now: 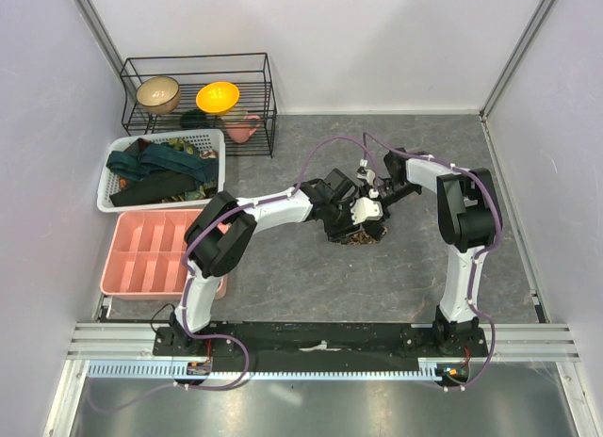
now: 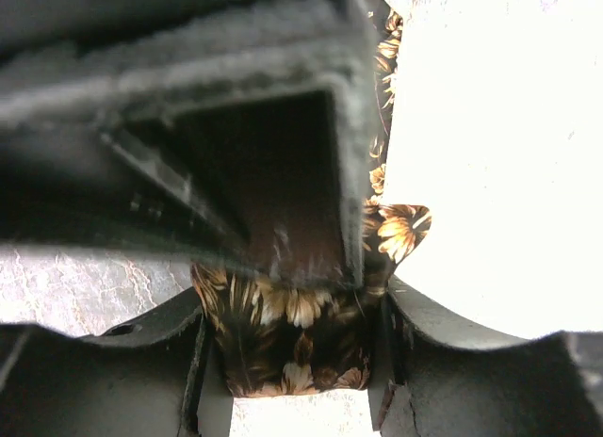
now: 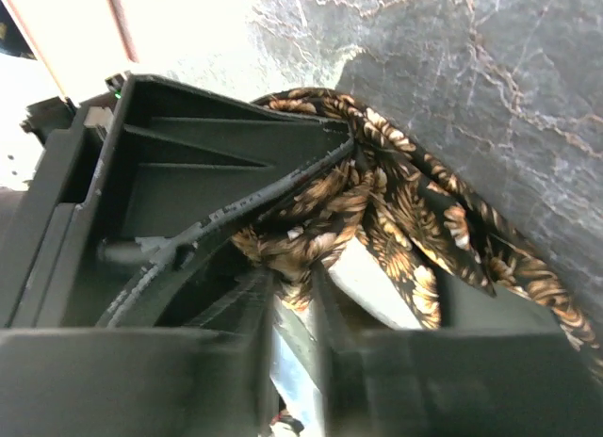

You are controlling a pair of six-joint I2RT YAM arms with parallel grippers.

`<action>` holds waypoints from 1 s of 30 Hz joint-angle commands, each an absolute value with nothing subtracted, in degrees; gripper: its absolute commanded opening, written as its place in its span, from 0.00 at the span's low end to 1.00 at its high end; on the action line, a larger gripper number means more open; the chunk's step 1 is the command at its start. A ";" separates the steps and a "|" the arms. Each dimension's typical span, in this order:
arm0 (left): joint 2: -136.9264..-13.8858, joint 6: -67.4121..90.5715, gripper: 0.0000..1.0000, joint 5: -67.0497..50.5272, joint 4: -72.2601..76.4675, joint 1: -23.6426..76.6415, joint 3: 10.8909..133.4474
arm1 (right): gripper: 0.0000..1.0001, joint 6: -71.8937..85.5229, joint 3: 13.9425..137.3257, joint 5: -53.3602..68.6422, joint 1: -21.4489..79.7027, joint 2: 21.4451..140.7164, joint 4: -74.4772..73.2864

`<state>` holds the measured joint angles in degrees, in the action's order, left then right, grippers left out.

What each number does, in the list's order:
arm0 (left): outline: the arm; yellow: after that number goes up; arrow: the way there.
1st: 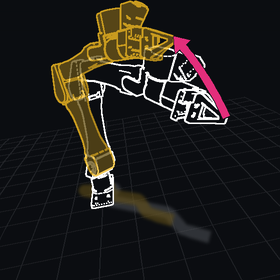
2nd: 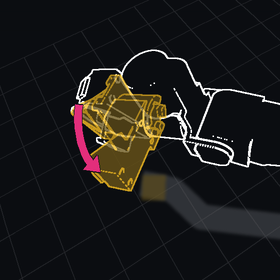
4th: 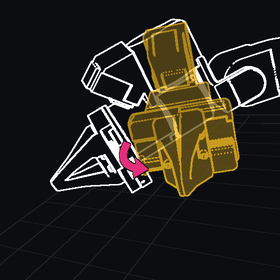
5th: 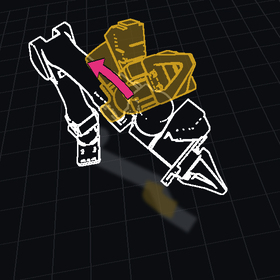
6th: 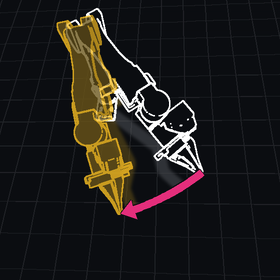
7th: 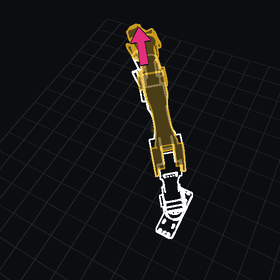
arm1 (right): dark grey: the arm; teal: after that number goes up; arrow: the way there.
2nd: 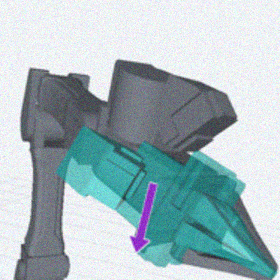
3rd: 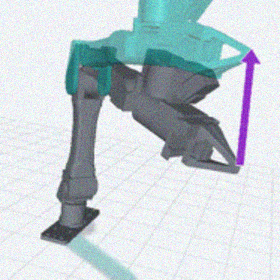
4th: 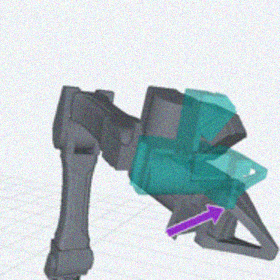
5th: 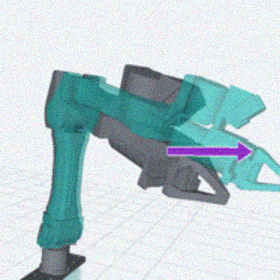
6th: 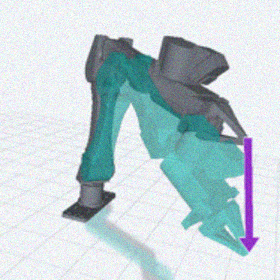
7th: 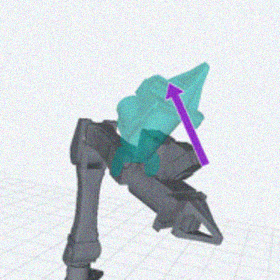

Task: Roll the ties
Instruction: Roll the tie at the center of the board.

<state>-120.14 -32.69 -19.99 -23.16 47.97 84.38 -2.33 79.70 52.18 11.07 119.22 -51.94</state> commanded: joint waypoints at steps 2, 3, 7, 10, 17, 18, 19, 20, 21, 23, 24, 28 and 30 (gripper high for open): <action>-122.70 -35.07 0.16 -20.39 -28.83 47.46 81.13 | 0.03 -1.93 78.66 44.30 10.72 120.85 -50.54; -122.26 -35.07 0.22 -20.74 -27.96 47.46 80.95 | 0.00 -1.24 78.58 43.34 10.81 121.02 -50.45; -118.84 -33.85 0.38 -25.39 -23.39 46.23 79.81 | 0.00 -0.18 77.87 38.68 10.55 120.94 -48.87; -117.69 -32.70 0.49 -27.94 -20.22 45.62 79.89 | 0.00 1.30 77.43 35.34 9.93 121.03 -47.99; -115.14 -30.15 0.60 -32.25 -12.31 45.18 79.45 | 0.00 2.11 78.31 28.66 9.14 121.64 -47.90; -115.14 -29.62 0.60 -32.60 -11.52 45.09 79.28 | 0.00 2.02 78.31 28.30 8.97 121.47 -47.99; -115.05 -29.27 0.61 -33.13 -10.56 45.09 79.36 | 0.00 1.93 78.05 28.13 8.70 121.20 -47.99; -114.96 -29.18 0.62 -33.48 -10.29 45.00 79.28 | 0.00 1.76 77.96 27.52 8.35 120.94 -48.16; -114.96 -28.92 0.62 -33.75 -9.94 45.00 79.36 | 0.00 1.58 77.78 26.73 8.26 120.85 -48.51; -114.96 -28.74 0.64 -34.45 -9.32 45.00 79.10 | 0.00 1.32 77.52 25.93 8.17 120.76 -48.69; -115.13 -28.83 0.64 -34.71 -9.06 45.00 78.93 | 0.00 1.32 77.61 24.97 8.26 120.94 -48.60; -115.75 -28.74 0.68 -34.72 -7.83 45.00 78.84 | 0.00 1.41 78.92 22.95 8.17 121.81 -48.43; -115.66 -29.09 0.69 -35.15 -6.86 45.00 78.84 | 0.00 1.76 79.54 21.63 8.17 122.25 -48.43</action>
